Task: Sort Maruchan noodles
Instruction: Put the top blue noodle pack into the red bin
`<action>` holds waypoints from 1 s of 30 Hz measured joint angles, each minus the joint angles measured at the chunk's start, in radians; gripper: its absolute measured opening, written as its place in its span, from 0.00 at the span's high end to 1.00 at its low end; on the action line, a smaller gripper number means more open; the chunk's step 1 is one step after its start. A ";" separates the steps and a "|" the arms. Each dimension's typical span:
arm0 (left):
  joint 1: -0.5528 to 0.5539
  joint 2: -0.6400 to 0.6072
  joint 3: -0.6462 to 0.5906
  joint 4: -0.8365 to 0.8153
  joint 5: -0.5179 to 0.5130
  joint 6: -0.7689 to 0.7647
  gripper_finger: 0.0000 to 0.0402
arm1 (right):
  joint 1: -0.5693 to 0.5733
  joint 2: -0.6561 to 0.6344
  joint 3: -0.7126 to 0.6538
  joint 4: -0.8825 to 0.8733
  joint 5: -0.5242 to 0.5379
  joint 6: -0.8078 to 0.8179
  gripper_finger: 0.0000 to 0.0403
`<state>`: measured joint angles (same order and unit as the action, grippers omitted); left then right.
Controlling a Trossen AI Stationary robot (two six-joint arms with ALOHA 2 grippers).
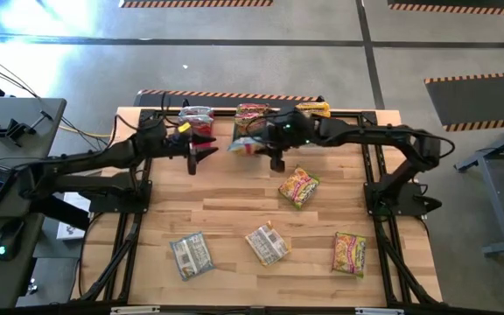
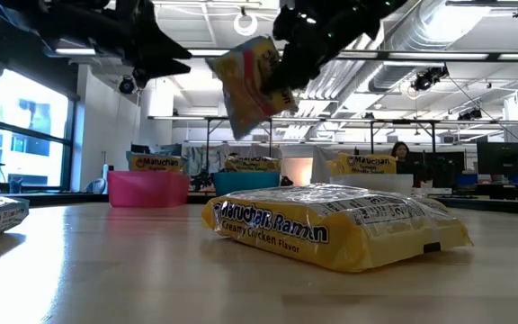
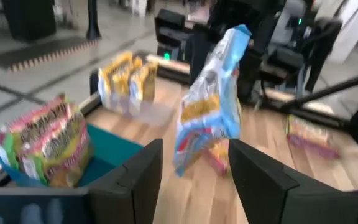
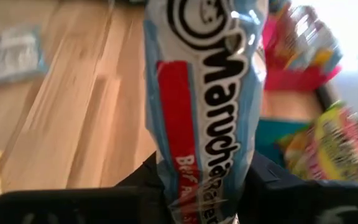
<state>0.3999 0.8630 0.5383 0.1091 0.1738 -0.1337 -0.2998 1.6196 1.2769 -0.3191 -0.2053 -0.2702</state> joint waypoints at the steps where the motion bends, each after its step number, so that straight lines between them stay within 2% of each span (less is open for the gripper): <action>1: -0.005 0.012 0.009 -0.016 0.000 0.000 0.56 | 0.001 0.021 0.032 -0.051 -0.001 -0.002 0.78; 6: -0.028 0.063 0.056 -0.099 0.000 0.006 0.52 | -0.001 0.135 0.157 -0.212 0.005 -0.026 0.77; 12: -0.064 0.137 0.101 -0.112 -0.001 0.045 0.46 | 0.014 0.220 0.216 -0.234 -0.013 -0.045 0.77; 24: -0.131 0.335 0.231 -0.190 -0.012 0.115 0.43 | 0.034 0.228 0.217 -0.211 -0.020 -0.049 0.77; 30: -0.160 0.417 0.290 -0.208 -0.121 0.154 0.43 | 0.031 0.228 0.216 -0.224 -0.011 -0.042 0.78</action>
<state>0.2401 1.2796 0.8278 -0.0986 0.0532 0.0200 -0.2687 1.8477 1.4929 -0.5431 -0.2160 -0.3119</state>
